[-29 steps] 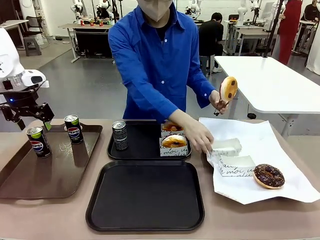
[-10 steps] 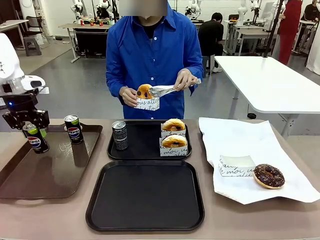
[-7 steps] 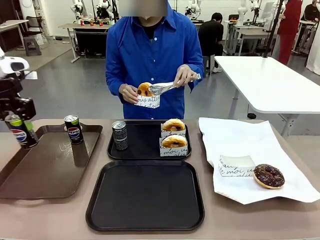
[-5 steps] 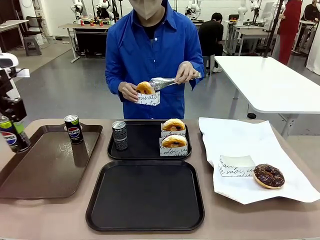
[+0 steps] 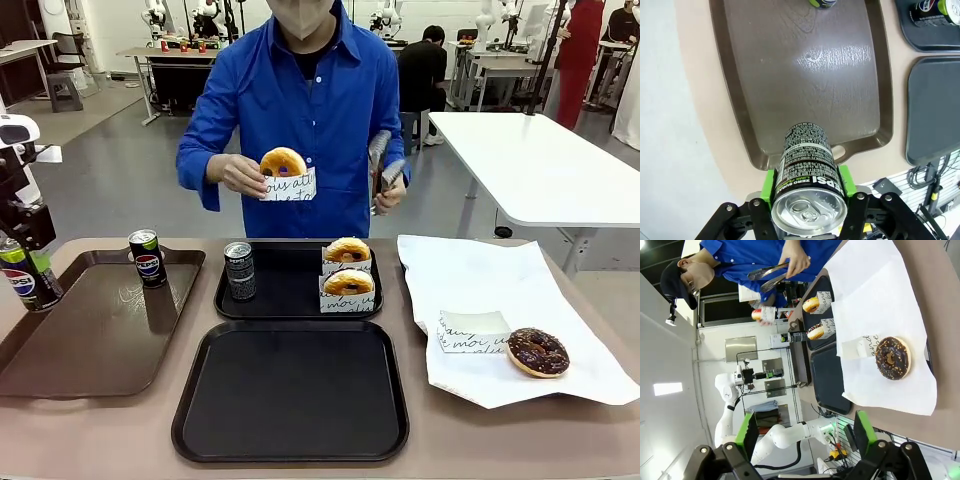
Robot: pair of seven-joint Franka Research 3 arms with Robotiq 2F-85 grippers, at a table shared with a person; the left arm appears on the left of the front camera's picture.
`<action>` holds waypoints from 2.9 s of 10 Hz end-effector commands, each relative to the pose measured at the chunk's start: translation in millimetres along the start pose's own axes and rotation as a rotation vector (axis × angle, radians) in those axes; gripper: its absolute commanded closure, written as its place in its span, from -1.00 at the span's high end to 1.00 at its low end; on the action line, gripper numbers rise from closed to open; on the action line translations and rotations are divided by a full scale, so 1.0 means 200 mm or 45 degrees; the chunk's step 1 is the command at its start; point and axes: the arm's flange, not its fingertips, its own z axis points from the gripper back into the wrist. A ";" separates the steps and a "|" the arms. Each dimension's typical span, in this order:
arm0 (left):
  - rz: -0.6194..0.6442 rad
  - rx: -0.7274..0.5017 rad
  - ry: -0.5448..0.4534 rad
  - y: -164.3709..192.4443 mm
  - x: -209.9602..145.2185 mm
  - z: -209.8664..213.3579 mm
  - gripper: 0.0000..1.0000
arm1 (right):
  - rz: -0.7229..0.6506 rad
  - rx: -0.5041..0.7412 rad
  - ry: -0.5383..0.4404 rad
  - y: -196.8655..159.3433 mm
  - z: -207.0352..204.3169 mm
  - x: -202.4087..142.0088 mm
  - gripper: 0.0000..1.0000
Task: Set up donuts and drinks on trays.
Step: Pick up one Pepsi coke from the Handle tray and place it on the Flat Tray without a Pepsi coke.
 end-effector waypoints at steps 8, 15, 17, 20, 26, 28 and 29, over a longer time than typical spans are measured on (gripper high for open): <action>-0.642 0.079 -0.019 -0.62 -0.01 -0.17 0.16 | 0.008 0.028 -0.009 0.00 0.00 0.00 1.00; -0.967 0.268 0.042 -0.64 -0.18 -0.22 0.16 | 0.008 0.028 -0.009 0.00 0.00 0.00 1.00; -0.930 0.334 0.020 -0.46 -0.35 -0.19 0.16 | 0.008 0.028 -0.009 0.00 0.00 0.00 1.00; -0.918 0.347 -0.010 -0.41 -0.40 -0.16 0.16 | 0.008 0.028 -0.009 0.00 0.00 0.00 1.00; -0.939 0.281 -0.076 -0.49 -0.34 -0.16 0.16 | 0.008 0.028 -0.009 0.00 0.00 0.00 1.00; -1.012 0.303 -0.153 -0.72 -0.30 -0.13 0.16 | 0.008 0.028 -0.009 0.00 0.00 0.00 1.00; -1.033 0.289 -0.178 -0.82 -0.28 -0.11 0.16 | 0.008 0.028 -0.009 0.00 0.00 0.00 1.00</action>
